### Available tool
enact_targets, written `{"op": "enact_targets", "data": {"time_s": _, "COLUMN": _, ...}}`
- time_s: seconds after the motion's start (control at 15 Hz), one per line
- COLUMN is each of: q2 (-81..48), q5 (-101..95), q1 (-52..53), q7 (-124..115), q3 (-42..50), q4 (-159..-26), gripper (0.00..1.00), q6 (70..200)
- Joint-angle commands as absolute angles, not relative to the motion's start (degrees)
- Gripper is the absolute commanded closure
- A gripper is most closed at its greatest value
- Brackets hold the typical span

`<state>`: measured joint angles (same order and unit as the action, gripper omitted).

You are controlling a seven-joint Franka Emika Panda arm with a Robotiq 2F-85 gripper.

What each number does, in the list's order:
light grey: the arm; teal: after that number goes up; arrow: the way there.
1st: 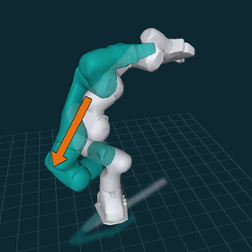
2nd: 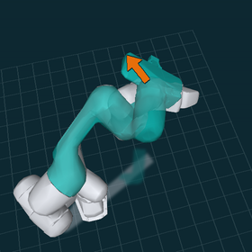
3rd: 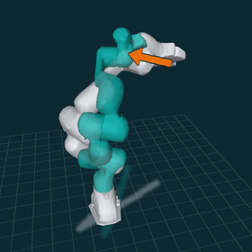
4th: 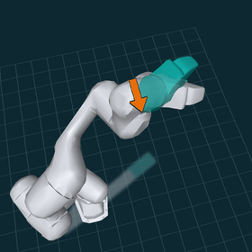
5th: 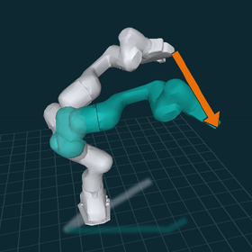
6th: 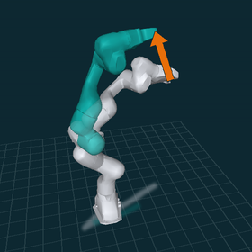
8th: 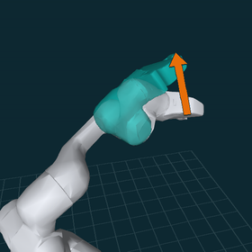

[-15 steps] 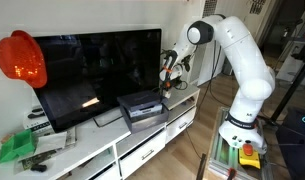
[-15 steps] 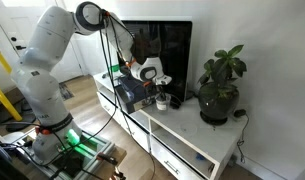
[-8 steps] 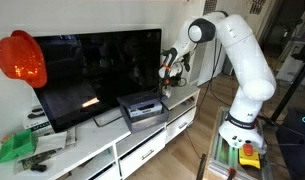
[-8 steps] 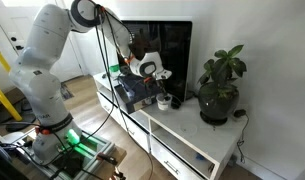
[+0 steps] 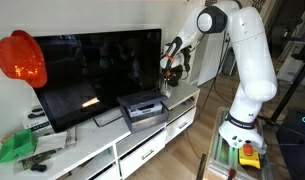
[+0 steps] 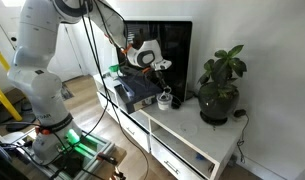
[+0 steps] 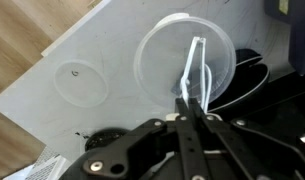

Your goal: Put the white glasses on the shelf above the drawer on the far right

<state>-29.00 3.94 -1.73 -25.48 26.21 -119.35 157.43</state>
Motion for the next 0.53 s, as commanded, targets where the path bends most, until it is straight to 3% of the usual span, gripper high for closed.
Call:
{"op": "enact_targets", "data": {"time_s": 0.0, "q2": -20.56, "q5": 0.98, "q1": -2.09, "q7": -28.28, "q3": 28.80, "q4": -123.94, "gripper": 0.99, "q6": 149.96}}
{"op": "enact_targets", "data": {"time_s": 0.47, "q2": -9.79, "q5": 1.11, "q1": -10.64, "q7": -31.06, "q3": 30.41, "q4": -127.18, "gripper": 0.99, "q6": 136.01}}
